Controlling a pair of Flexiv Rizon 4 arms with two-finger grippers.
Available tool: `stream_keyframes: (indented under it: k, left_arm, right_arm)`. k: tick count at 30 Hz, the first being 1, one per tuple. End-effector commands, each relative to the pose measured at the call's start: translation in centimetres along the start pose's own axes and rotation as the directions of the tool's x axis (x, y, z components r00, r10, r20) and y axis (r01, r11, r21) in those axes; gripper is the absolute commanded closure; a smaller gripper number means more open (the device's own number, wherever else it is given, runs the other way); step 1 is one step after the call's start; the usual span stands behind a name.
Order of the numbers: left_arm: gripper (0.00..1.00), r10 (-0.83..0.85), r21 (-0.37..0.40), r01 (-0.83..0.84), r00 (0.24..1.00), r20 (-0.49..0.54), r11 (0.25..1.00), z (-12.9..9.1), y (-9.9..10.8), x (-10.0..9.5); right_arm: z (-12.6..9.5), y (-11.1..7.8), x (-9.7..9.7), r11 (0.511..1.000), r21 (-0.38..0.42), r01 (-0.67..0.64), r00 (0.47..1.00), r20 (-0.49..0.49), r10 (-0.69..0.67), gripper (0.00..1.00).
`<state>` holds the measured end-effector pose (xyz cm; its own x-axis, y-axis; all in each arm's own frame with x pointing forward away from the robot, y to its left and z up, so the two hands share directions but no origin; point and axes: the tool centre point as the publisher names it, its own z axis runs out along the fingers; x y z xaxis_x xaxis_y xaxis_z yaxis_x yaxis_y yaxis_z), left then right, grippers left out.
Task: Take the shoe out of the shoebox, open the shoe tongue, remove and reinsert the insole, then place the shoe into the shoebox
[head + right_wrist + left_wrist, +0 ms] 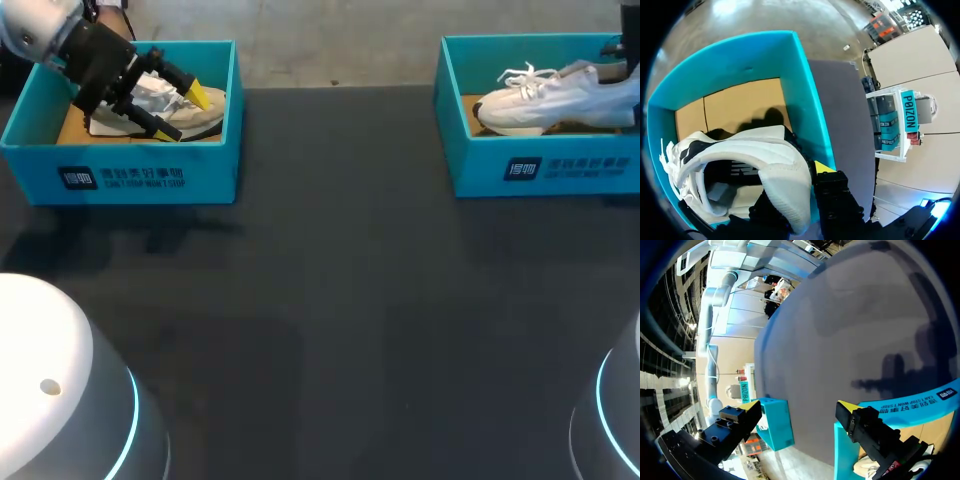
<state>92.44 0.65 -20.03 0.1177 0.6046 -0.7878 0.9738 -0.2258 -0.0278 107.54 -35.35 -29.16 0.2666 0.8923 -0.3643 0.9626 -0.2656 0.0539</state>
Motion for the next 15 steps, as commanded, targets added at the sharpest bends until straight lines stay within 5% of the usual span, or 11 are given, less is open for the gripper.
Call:
stream_keyframes:
  k: [1, 15]
  left_arm:
    - [0.0, 0.001, -0.002, -0.001, 1.0, -0.003, 1.0, 0.0, -0.1, 0.0]
    - [0.0, 0.001, -0.002, -0.001, 1.0, -0.003, 1.0, 0.0, -0.1, 0.0]
  right_arm:
    - [0.4, 0.9, 0.4, 1.0, 0.011, -0.007, 1.0, 0.002, 0.007, 1.0]
    - [1.7, 0.7, 1.0, 1.0, 0.018, -0.008, 1.0, 0.027, 0.007, 1.0]
